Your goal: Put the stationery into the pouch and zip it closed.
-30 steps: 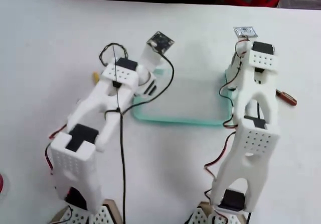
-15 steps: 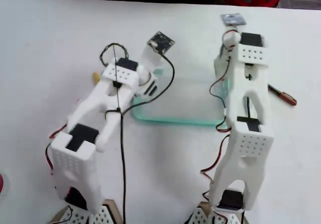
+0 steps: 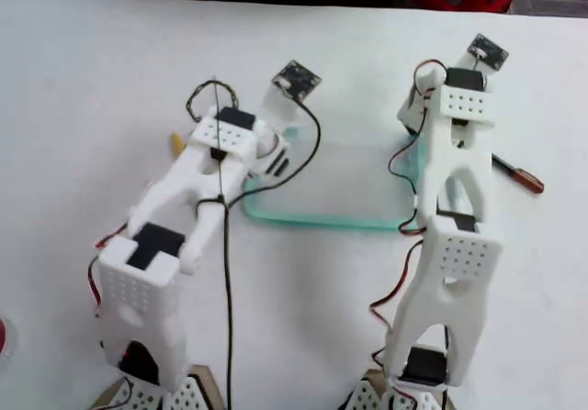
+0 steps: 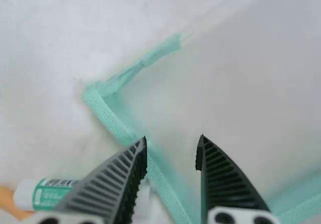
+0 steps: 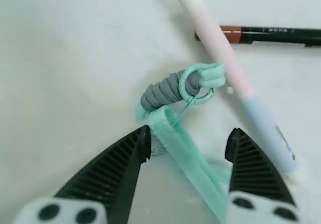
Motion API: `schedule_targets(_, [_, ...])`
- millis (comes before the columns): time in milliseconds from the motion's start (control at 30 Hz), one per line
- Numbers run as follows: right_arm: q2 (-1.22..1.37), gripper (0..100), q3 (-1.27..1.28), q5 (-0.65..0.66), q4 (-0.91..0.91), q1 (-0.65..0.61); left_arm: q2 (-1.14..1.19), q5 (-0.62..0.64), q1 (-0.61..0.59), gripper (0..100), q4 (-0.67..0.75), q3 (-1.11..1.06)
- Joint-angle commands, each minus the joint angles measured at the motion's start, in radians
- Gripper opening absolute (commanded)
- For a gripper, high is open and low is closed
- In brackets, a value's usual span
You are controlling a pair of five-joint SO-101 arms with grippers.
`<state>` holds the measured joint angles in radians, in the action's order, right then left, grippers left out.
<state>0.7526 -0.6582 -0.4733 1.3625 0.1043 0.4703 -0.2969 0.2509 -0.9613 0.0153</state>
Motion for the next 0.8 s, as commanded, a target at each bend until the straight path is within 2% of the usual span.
schedule_targets(0, [0.019,24.3,-0.034,-0.017,-0.054,0.028,-0.004,-0.002,0.019,17,0.012,0.026])
schedule_targets(167, [0.041,24.3,-0.034,-0.015,-0.153,0.077,-0.004,0.003,0.016,17,0.012,0.026])
schedule_targets(433, [0.088,23.6,-0.034,-0.011,-0.16,0.07,-0.004,0.005,-0.001,17,-0.025,0.064])
schedule_targets(500, [0.088,17.8,-0.034,-0.011,-0.157,0.068,-0.004,0.005,-0.008,17,-0.025,0.064])
schedule_targets(600, [0.087,0.2,-0.034,-0.009,-0.151,0.077,-0.004,0.005,-0.008,17,-0.025,0.064])
schedule_targets(667, [0.088,5.5,-0.028,-0.009,-0.143,0.077,-0.004,0.005,-0.007,17,-0.025,0.064])
schedule_targets(767, [0.082,1.1,-0.032,-0.009,-0.111,0.09,-0.004,0.005,-0.005,17,-0.025,0.064])
